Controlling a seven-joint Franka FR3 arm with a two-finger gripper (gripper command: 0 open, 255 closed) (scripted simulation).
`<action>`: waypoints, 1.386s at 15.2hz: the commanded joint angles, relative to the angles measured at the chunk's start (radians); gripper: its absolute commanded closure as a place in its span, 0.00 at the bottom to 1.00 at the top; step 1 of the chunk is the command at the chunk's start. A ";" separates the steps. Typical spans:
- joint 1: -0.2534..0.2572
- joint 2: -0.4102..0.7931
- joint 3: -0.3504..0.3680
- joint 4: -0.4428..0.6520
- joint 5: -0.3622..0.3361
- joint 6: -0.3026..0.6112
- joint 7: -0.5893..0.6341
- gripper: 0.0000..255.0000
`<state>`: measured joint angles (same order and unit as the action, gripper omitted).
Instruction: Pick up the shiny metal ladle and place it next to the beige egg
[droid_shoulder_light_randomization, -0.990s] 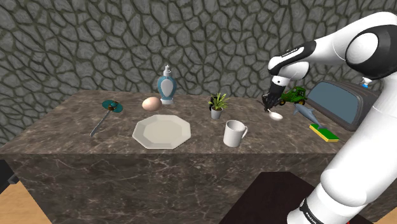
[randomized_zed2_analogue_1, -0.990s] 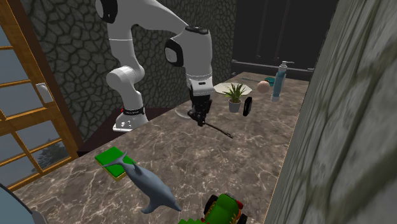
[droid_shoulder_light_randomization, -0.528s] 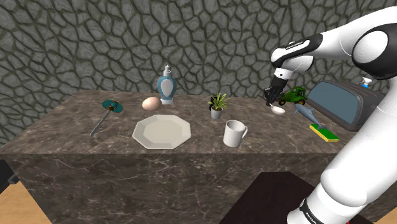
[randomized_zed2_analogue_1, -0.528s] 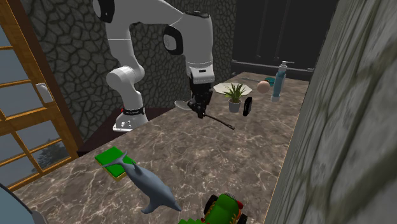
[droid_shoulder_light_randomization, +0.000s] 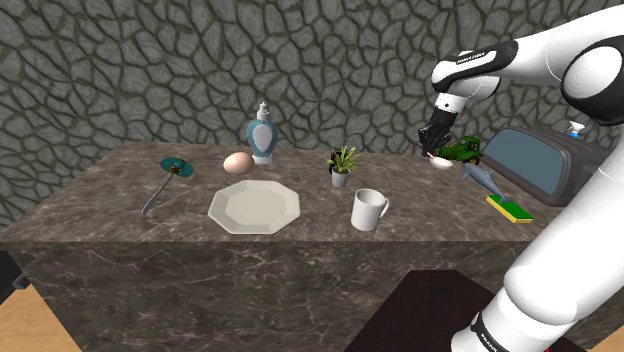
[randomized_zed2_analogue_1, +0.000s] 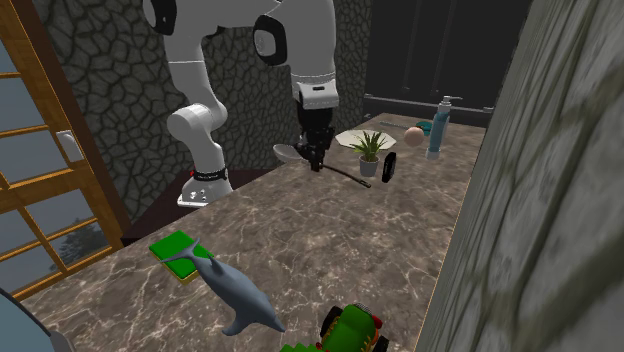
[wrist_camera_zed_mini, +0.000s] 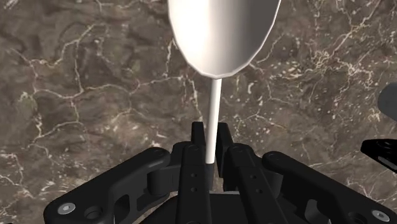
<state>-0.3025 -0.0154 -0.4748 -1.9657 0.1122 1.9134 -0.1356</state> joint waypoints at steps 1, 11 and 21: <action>0.001 -0.010 0.001 0.018 -0.006 -0.026 0.007 1.00; 0.092 0.009 0.097 0.056 0.009 -0.027 0.190 1.00; 0.197 0.123 0.199 0.188 0.043 -0.026 0.389 1.00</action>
<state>-0.1171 0.0898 -0.2868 -1.7985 0.1509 1.8886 0.2304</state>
